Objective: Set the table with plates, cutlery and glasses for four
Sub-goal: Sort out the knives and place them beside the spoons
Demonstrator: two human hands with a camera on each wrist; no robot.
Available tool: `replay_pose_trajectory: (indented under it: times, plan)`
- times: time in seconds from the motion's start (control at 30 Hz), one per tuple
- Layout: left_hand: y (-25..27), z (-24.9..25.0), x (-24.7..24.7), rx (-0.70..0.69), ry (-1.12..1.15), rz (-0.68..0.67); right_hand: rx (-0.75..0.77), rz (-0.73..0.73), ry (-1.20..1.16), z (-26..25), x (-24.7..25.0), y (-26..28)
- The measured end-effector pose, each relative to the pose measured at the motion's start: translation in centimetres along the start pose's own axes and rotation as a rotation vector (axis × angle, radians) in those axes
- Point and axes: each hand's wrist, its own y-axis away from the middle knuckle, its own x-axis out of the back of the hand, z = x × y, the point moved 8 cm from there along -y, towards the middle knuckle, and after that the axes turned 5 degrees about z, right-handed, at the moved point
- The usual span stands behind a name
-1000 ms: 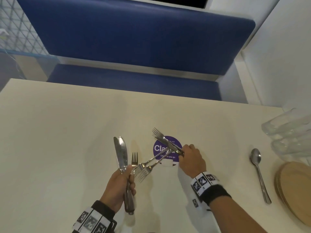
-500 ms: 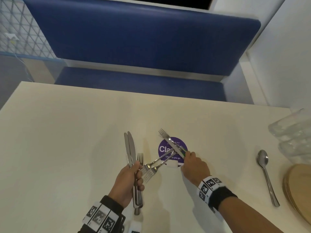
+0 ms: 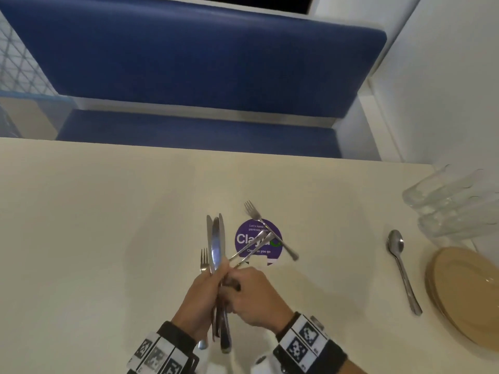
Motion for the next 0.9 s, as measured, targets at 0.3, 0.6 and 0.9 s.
replay_pose_trajectory:
  times: [0.3, 0.6, 0.9]
  plan:
    - [-1.9, -2.3, -1.7, 0.055, 0.094, 0.152, -0.195, 0.213, -0.01, 4.4, 1.4, 4.1]
    - [-2.0, -3.8, -16.3, 0.186, -0.161, -0.203, -0.182, 0.28, -0.177, 12.5, 7.4, 10.3]
    - [-8.6, -10.0, -28.9, 0.211, -0.271, -0.045, -0.555, 0.358, 0.15, 25.2, 15.2, 13.5]
